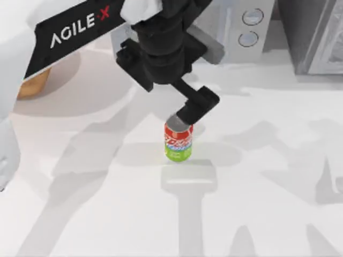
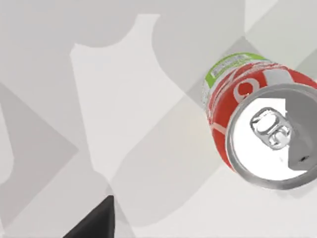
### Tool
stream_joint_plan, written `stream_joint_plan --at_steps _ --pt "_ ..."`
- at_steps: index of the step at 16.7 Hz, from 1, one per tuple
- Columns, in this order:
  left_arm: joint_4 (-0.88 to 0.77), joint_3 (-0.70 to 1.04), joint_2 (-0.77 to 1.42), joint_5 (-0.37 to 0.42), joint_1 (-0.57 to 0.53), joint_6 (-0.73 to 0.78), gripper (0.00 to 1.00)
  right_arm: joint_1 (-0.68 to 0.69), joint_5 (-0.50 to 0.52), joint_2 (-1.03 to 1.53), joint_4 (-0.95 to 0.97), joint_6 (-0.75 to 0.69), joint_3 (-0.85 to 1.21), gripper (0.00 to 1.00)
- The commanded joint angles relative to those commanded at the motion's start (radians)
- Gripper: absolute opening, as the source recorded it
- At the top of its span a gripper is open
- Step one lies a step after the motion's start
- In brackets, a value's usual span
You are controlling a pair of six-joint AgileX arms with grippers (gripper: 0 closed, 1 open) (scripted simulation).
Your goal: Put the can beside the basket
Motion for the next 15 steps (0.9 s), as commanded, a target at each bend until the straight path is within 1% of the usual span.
stream_joint_plan --at_steps 4,7,10,15 --pt "-0.107 0.154 0.127 0.012 -0.015 -0.030 1.00 0.000 0.000 0.000 0.000 0.000 0.000 1.00" --pt "-0.158 0.225 0.180 0.020 -0.016 -0.050 1.00 0.000 0.000 0.000 0.000 0.000 0.000 1.00" --pt "-0.183 0.256 0.207 0.024 -0.019 -0.057 1.00 0.000 0.000 0.000 0.000 0.000 0.000 1.00" --pt "-0.181 0.254 0.204 0.024 -0.013 -0.056 1.00 0.000 0.000 0.000 0.000 0.000 0.000 1.00"
